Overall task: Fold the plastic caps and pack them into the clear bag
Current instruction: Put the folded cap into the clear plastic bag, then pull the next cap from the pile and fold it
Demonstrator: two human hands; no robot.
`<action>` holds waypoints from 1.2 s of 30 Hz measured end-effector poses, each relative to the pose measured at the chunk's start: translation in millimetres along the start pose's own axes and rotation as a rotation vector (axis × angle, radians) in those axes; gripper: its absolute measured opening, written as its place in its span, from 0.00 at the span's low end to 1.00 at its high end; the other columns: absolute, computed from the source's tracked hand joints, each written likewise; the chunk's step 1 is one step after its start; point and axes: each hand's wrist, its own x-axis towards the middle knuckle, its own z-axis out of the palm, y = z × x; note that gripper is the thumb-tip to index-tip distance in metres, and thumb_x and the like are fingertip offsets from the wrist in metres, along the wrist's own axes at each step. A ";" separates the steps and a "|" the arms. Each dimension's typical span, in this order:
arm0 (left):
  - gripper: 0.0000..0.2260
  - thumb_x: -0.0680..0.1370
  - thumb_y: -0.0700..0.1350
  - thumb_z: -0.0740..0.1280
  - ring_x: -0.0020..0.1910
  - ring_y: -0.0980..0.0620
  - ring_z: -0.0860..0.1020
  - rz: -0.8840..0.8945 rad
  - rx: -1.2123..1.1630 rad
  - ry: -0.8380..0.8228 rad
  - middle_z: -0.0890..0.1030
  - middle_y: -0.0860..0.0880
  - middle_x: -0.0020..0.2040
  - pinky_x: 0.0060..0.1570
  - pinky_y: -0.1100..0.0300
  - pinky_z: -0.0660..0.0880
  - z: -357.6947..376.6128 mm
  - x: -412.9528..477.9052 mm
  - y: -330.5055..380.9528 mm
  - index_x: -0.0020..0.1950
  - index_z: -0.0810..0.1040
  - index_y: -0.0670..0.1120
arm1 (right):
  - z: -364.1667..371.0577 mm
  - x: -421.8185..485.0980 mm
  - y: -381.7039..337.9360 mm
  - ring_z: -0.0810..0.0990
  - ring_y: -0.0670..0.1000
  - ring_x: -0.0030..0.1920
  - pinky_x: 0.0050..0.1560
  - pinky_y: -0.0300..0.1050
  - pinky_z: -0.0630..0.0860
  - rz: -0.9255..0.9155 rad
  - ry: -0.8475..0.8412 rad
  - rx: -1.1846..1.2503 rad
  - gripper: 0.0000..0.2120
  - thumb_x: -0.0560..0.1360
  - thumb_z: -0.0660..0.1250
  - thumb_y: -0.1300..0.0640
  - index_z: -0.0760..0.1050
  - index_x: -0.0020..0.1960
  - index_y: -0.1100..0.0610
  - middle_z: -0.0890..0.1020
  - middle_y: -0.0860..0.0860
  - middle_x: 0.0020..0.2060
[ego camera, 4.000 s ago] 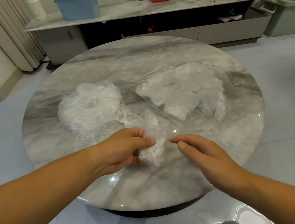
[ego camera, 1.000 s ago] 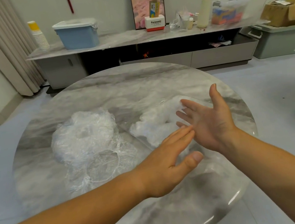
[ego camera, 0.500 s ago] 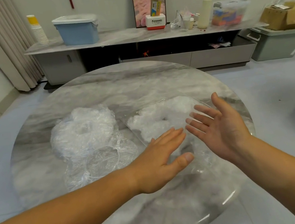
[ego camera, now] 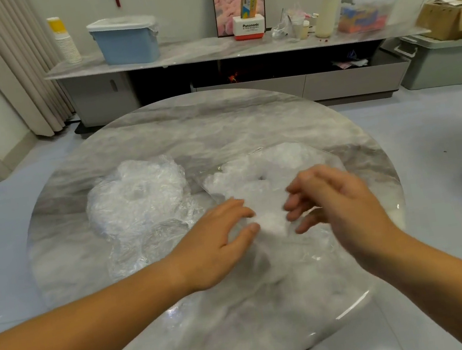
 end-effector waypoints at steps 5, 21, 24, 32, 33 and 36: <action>0.25 0.82 0.62 0.54 0.76 0.52 0.62 -0.217 0.241 0.023 0.65 0.51 0.77 0.72 0.59 0.59 -15.3 -26.6 -43.8 0.75 0.68 0.51 | 45.9 -31.7 18.4 0.73 0.32 0.62 0.62 0.33 0.72 -0.080 -0.560 -0.510 0.12 0.80 0.62 0.40 0.76 0.62 0.38 0.78 0.33 0.60; 0.21 0.81 0.63 0.55 0.72 0.57 0.67 0.024 0.274 -0.170 0.68 0.56 0.75 0.71 0.62 0.64 -15.5 -132.8 -97.2 0.66 0.79 0.57 | 65.4 -14.1 84.7 0.45 0.40 0.80 0.81 0.47 0.50 -0.200 -0.723 -1.002 0.39 0.74 0.41 0.24 0.69 0.74 0.41 0.55 0.40 0.81; 0.22 0.82 0.61 0.57 0.74 0.55 0.66 0.096 0.307 -0.190 0.67 0.54 0.76 0.73 0.60 0.62 -10.1 -130.3 -95.5 0.71 0.75 0.53 | 69.7 -22.9 80.8 0.44 0.38 0.80 0.79 0.44 0.49 -0.308 -0.838 -0.980 0.39 0.75 0.40 0.23 0.74 0.71 0.41 0.58 0.39 0.80; 0.24 0.80 0.58 0.58 0.68 0.51 0.74 0.141 0.365 -0.155 0.74 0.51 0.72 0.70 0.55 0.67 -9.0 -130.0 -87.2 0.73 0.74 0.48 | 76.2 -33.8 87.6 0.42 0.38 0.79 0.76 0.36 0.40 -0.335 -0.921 -1.069 0.45 0.75 0.29 0.26 0.63 0.79 0.44 0.55 0.40 0.80; 0.25 0.80 0.59 0.57 0.70 0.52 0.72 0.134 0.351 -0.151 0.73 0.52 0.73 0.72 0.57 0.64 -10.0 -130.5 -88.3 0.74 0.73 0.49 | 76.3 -33.2 88.1 0.43 0.38 0.79 0.76 0.37 0.41 -0.339 -0.919 -1.076 0.45 0.74 0.28 0.26 0.63 0.79 0.44 0.55 0.40 0.80; 0.27 0.79 0.60 0.57 0.72 0.57 0.68 0.116 0.252 -0.134 0.71 0.54 0.74 0.72 0.69 0.54 -14.3 -131.6 -88.6 0.75 0.71 0.51 | 75.1 -31.6 86.4 0.44 0.40 0.79 0.79 0.42 0.45 -0.348 -0.918 -1.078 0.45 0.74 0.29 0.25 0.64 0.78 0.44 0.55 0.40 0.80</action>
